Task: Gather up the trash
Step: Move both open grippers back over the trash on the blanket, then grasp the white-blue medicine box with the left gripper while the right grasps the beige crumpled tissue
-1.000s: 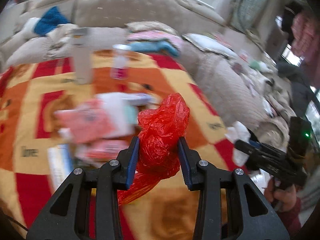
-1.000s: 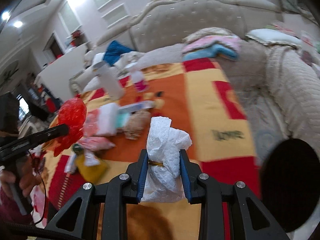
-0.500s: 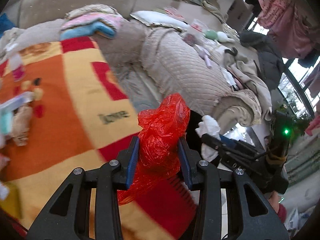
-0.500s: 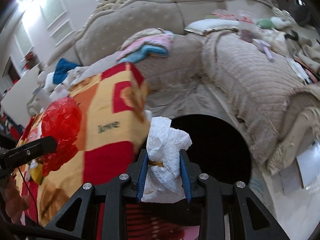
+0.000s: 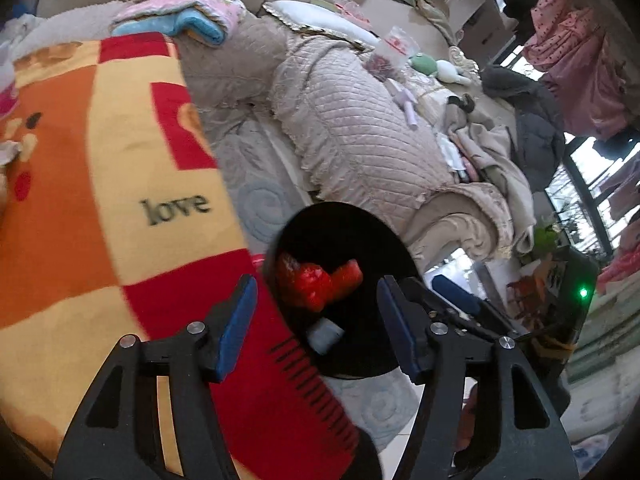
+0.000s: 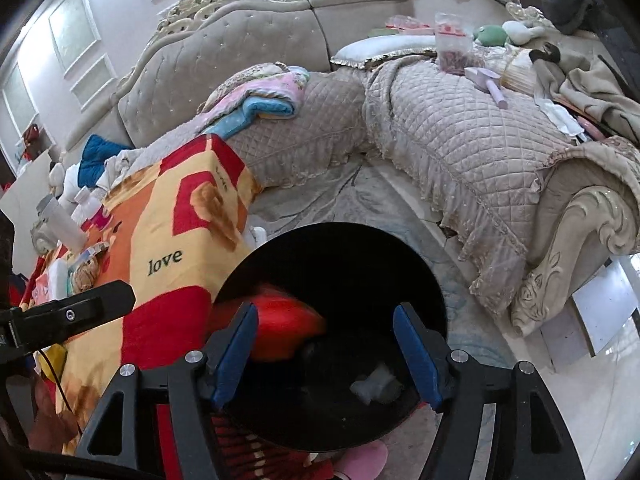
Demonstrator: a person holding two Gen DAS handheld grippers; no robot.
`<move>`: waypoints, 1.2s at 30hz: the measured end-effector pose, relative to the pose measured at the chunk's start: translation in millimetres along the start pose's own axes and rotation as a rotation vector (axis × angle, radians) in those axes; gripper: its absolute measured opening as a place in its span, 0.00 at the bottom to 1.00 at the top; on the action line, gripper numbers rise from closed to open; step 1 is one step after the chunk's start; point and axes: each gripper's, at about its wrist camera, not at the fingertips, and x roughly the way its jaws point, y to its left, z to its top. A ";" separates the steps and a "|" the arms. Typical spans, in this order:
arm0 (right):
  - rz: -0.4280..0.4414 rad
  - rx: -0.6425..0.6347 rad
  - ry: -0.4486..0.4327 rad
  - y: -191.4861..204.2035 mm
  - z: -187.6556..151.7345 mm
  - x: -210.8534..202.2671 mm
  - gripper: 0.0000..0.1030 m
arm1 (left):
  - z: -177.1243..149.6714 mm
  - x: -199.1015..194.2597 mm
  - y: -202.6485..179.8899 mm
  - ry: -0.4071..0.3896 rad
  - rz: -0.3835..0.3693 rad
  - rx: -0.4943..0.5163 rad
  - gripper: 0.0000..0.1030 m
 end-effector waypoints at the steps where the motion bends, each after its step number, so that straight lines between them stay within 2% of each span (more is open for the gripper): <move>1: 0.005 -0.003 0.000 3.3 -0.8 0.5 0.66 | -1.7 -4.1 2.8 -0.007 0.018 0.004 0.59; 11: 0.041 -0.056 0.018 43.9 -10.7 7.3 0.66 | -24.5 -41.0 36.2 -0.089 0.259 0.045 0.59; 15: 0.065 -0.086 0.030 63.1 -12.9 8.8 0.67 | -33.5 -56.7 50.5 -0.116 0.334 0.058 0.59; 19: 0.101 -0.123 0.043 89.9 -14.5 10.0 0.73 | -40.3 -70.7 65.8 -0.116 0.383 0.059 0.59; 27: 0.181 -0.215 0.082 148.2 -24.2 16.0 0.74 | -56.9 -111.6 104.9 -0.136 0.448 0.010 0.59; 36: 0.260 -0.302 0.119 212.3 -37.6 25.4 0.74 | -80.5 -173.3 172.5 -0.161 0.551 -0.095 0.59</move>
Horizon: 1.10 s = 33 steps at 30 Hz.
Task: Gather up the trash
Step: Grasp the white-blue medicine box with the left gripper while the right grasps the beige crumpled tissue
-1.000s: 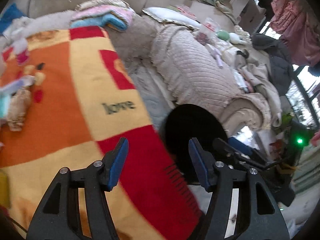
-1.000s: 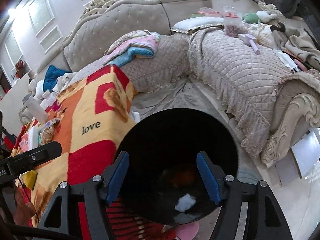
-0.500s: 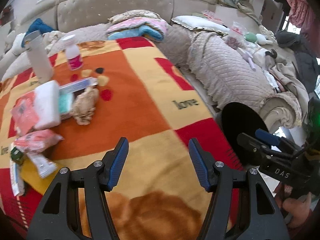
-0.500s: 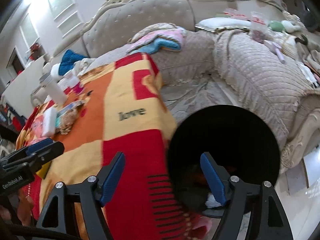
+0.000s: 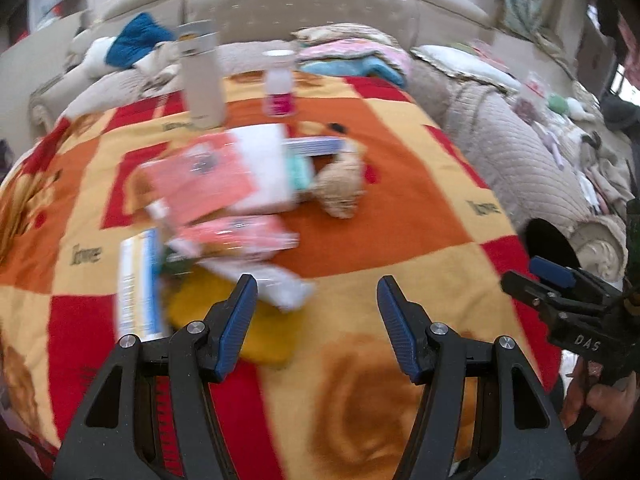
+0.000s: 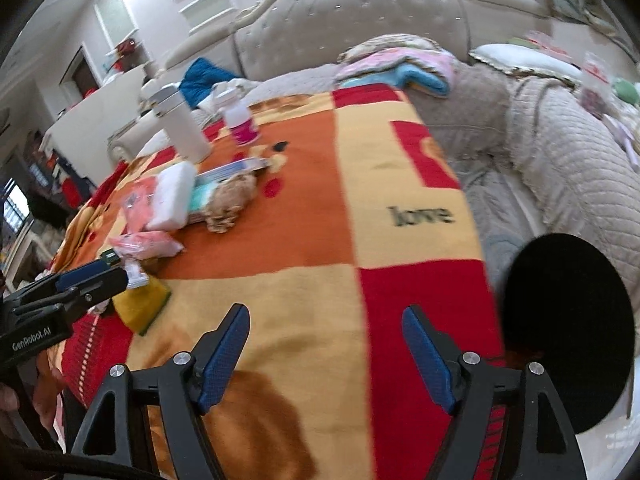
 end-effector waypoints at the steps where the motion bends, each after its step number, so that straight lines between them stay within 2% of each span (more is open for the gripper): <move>1: 0.006 -0.004 0.005 5.5 1.9 3.9 0.74 | -1.4 -2.0 11.6 -0.001 0.016 -0.012 0.59; 5: 0.022 -0.020 0.021 25.6 11.3 19.9 0.74 | -5.9 -7.0 54.9 0.000 0.074 -0.068 0.59; 12: 0.052 -0.047 0.056 56.5 27.7 48.6 0.74 | -15.2 -3.1 120.8 0.030 0.109 -0.198 0.59; 17: 0.063 -0.058 0.068 72.4 43.5 70.4 0.74 | -17.0 14.9 149.0 0.071 0.052 -0.291 0.59; 21: 0.070 -0.046 0.078 78.0 58.1 86.7 0.74 | -12.4 30.9 155.7 0.098 0.031 -0.323 0.59; 29: 0.068 -0.014 0.079 82.4 86.8 119.4 0.74 | 2.5 56.5 166.6 0.110 -0.070 -0.407 0.59; 33: 0.080 0.029 0.075 76.2 94.4 135.1 0.74 | 7.0 68.6 164.8 0.134 -0.102 -0.416 0.59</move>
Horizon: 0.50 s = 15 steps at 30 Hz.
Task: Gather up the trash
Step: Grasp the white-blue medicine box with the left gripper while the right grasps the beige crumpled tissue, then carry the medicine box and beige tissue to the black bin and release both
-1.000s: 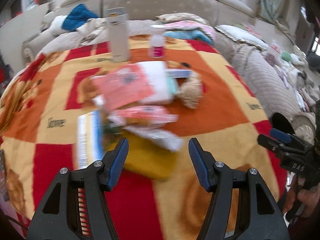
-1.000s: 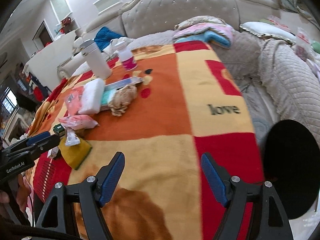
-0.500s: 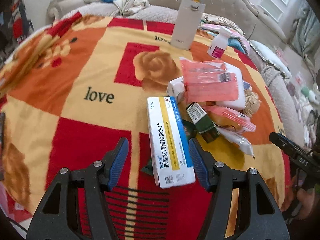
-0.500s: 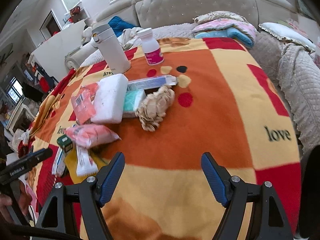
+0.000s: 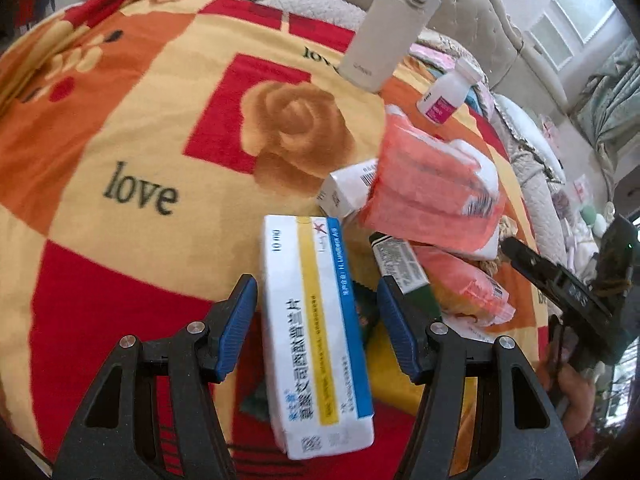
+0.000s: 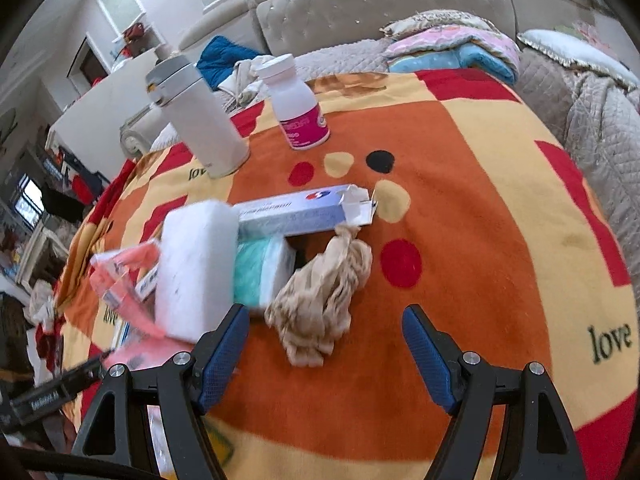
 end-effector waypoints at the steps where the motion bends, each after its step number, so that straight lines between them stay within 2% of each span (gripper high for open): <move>1: 0.005 0.007 -0.001 -1.9 1.5 3.3 0.74 | 0.2 2.9 -0.2 0.008 0.008 0.000 0.59; 3: 0.019 0.017 0.002 -5.3 3.0 9.9 0.70 | -0.4 4.6 1.3 0.008 0.029 0.005 0.59; 4: 0.030 0.018 0.002 -6.3 3.1 11.4 0.57 | -0.7 5.1 2.6 0.010 0.034 0.010 0.58; 5: 0.047 0.016 0.002 -6.7 2.6 12.9 0.51 | -2.0 4.8 4.0 0.015 0.034 0.018 0.58; 6: 0.061 0.013 -0.002 -6.6 2.2 13.3 0.47 | -3.9 2.7 5.3 0.015 0.031 0.029 0.56; 7: 0.068 0.009 -0.008 -6.2 1.5 12.9 0.42 | -5.6 1.2 6.0 0.013 0.035 0.039 0.48; 8: 0.082 0.006 -0.013 -5.5 0.6 11.5 0.38 | -7.5 0.2 6.3 0.016 0.049 0.054 0.44; 10: 0.091 0.000 -0.032 -3.1 -1.7 3.9 0.28 | -9.7 -3.2 8.7 0.010 0.048 0.059 0.44; 15: 0.100 -0.038 -0.077 1.7 -8.8 -28.1 0.27 | -11.6 -26.2 5.7 -0.043 0.055 0.091 0.43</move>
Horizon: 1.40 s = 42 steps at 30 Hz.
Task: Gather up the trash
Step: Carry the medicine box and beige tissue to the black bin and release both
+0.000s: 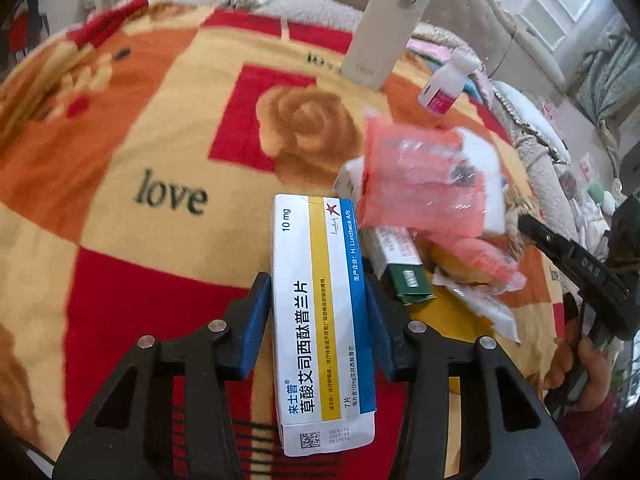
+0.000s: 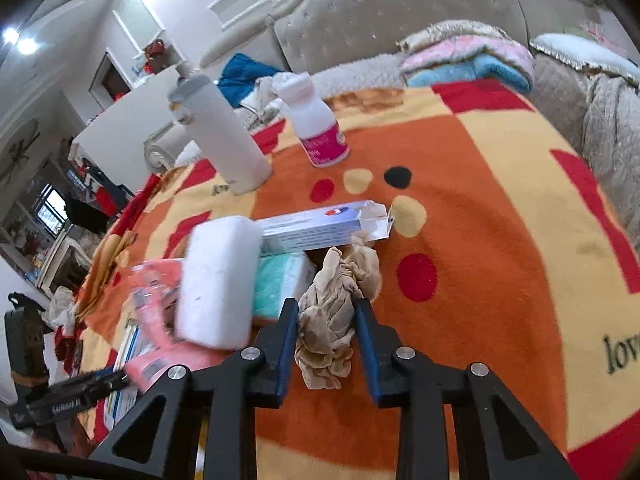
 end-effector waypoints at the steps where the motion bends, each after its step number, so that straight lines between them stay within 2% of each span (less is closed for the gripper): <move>1: 0.000 -0.007 -0.004 0.9 -1.1 -5.7 0.27 | 0.6 -8.0 -3.0 -0.018 0.006 0.016 0.43; 10: -0.015 -0.036 -0.002 2.5 -23.6 -43.5 0.27 | -2.2 -42.2 -40.6 -0.075 -0.006 0.096 0.43; 26: -0.037 -0.055 0.008 -2.9 -54.4 -73.7 0.27 | -30.1 -43.1 -110.4 -0.116 0.050 0.248 0.43; 32: -0.052 -0.060 0.001 -10.3 -60.5 -88.1 0.27 | -37.3 -42.1 -133.6 -0.130 0.048 0.292 0.43; 42: -0.099 -0.045 -0.034 -31.7 -67.5 -117.8 0.27 | -49.8 -33.6 -179.7 -0.117 0.005 0.361 0.43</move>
